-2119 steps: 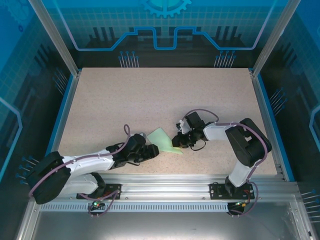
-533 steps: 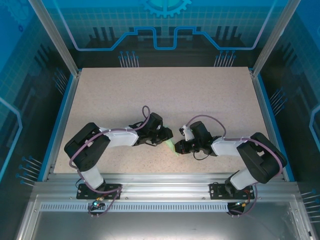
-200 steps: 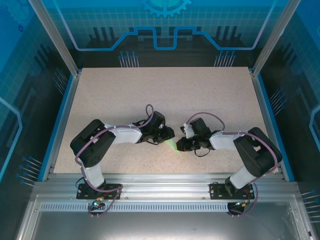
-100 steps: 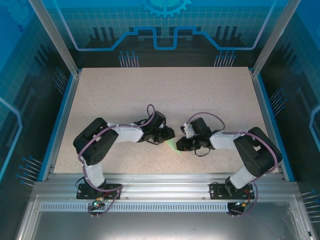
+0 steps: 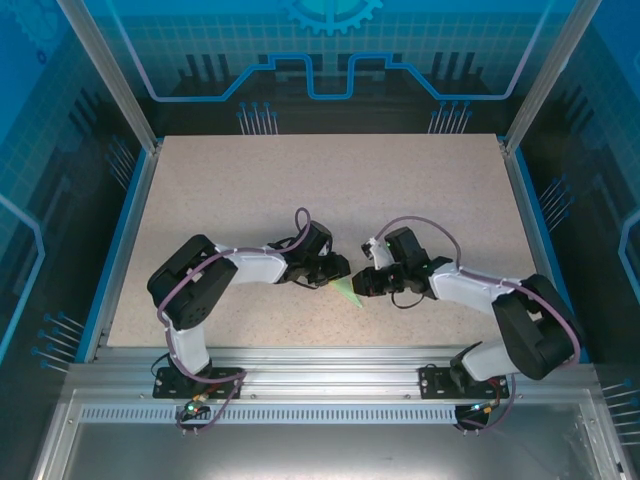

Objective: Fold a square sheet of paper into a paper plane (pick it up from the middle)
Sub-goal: Perform the fifth fold on the wing at the bottom-center of the table.

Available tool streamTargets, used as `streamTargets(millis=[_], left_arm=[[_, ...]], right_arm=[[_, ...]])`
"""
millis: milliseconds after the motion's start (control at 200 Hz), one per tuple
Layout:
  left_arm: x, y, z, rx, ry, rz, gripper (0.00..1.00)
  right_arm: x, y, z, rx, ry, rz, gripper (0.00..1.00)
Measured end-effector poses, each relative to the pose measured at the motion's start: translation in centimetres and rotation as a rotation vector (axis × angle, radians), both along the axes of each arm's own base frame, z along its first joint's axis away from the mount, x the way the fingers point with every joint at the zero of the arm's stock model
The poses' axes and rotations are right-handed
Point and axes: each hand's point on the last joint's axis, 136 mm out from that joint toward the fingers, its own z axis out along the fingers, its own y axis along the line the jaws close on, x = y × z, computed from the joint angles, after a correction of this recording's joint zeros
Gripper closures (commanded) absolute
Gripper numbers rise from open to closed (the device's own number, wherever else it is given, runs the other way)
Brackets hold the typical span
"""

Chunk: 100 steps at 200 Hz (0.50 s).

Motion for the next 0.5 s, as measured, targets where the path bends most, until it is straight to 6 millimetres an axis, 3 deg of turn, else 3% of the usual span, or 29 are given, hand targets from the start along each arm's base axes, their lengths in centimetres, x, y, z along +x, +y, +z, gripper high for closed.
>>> streamTargets(millis=[170,380,500], left_arm=[[0.0,0.0,0.0,-0.001,0.001,-0.003,0.66],[-0.1,0.0,0.0,-0.002,0.002,-0.005,0.66],[-0.1,-0.1,0.0,-0.005,0.005,-0.008,0.66]], right_arm=[[0.4,1.1,-1.3,-0.004,0.071,0.029,0.87],[-0.3,0.9,-4.7,-0.064,0.189,0.041,0.88],[-0.5,0.8,-5.0,-0.071,0.197,0.043,0.87]])
